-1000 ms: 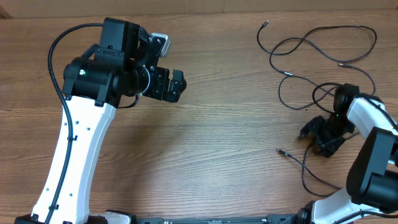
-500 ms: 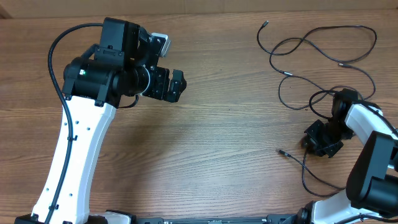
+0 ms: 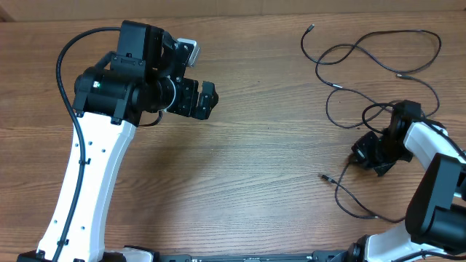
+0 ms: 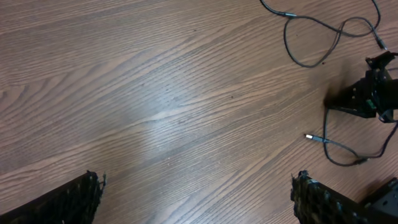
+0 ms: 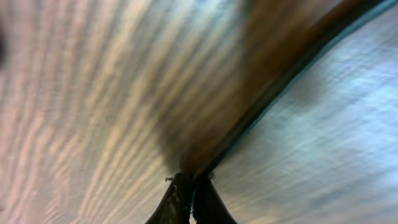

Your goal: Untangle cables

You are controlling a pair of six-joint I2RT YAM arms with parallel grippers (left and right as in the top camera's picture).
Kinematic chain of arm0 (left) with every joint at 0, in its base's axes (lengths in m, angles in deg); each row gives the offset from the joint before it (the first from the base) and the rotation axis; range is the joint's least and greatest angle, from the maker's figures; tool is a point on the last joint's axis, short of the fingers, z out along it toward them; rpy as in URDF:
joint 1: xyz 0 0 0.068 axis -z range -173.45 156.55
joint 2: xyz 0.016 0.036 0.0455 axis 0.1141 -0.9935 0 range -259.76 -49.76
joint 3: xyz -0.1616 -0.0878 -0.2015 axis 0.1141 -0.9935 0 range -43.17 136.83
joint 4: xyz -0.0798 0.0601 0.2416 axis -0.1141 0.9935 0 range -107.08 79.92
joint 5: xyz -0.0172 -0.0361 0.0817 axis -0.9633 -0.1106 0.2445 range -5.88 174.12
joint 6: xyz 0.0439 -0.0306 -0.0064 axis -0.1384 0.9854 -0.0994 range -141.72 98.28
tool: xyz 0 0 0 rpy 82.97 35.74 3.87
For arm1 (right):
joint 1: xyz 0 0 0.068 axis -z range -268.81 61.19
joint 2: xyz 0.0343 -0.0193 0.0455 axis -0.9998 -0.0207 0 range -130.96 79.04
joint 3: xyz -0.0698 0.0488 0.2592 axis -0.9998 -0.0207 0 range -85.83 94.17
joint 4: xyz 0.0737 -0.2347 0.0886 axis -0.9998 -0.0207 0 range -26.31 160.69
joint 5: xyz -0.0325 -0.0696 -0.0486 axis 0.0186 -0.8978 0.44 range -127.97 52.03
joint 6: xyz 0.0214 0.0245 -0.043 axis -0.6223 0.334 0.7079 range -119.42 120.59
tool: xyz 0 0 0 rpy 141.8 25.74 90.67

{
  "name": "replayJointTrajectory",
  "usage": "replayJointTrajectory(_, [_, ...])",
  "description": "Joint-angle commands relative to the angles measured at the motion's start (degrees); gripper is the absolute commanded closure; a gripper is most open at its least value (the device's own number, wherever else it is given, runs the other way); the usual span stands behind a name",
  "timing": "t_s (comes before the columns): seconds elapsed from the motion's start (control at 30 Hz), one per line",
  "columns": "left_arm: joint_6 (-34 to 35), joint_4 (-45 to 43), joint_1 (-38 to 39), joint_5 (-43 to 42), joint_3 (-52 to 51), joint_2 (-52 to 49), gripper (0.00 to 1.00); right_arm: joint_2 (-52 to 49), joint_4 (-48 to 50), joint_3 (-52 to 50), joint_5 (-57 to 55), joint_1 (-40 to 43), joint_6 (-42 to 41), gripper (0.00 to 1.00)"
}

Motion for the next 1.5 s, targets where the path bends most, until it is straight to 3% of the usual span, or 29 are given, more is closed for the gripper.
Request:
replayJointTrajectory(0.0, [0.6, -0.1, 0.0, 0.1, 0.0, 0.7, 0.0, -1.7, 1.8, -1.4, 3.5, -0.1, -0.5, 0.96])
replayJointTrajectory(0.4, [1.0, -0.1, 0.0, 0.1, 0.0, 0.7, 0.0, -1.7, 4.8, 0.0, 5.0, -0.1, -5.6, 0.96])
replayJointTrajectory(0.8, [1.0, -0.1, 0.0, 0.1, 0.0, 0.7, 0.0, -1.7, 3.4, 4.9, 7.9, -0.1, -3.8, 0.96])
replayJointTrajectory(0.83, [1.0, -0.1, 0.0, 0.1, 0.0, 0.7, 0.0, -1.7, 2.7, 5.5, 7.7, -0.1, -3.8, 0.95])
replayJointTrajectory(0.9, [1.0, 0.0, 0.0, 0.1, 0.0, 0.7, 0.0, -1.7, 0.5, 7.0, 7.7, -0.1, -3.8, 0.78])
replayJointTrajectory(0.97, [1.0, 0.0, 0.0, 0.1, 0.0, 0.7, 0.0, -1.7, -1.6, 8.6, 7.3, -0.1, -3.8, 0.71])
replayJointTrajectory(1.0, [1.0, 0.0, 0.0, 0.1, 0.0, 0.7, 0.01, -1.7, -2.5, 9.3, 6.7, 0.0, -3.8, 0.59])
replayJointTrajectory(1.03, [1.0, 0.0, 0.0, 0.1, 0.0, 0.7, 0.0, -1.7, -3.2, 9.9, 6.3, 0.0, -3.7, 0.56])
replayJointTrajectory(1.3, [1.0, 0.1, 0.0, 0.1, 0.0, 0.7, 0.0, -1.6, -12.7, 14.1, 6.3, -0.1, 3.2, 0.55])
replayJointTrajectory(1.47, [1.0, 0.1, 0.0, 0.1, 0.0, 0.7, 0.0, -0.4, -23.1, 15.2, 6.4, -0.5, 12.3, 0.56])
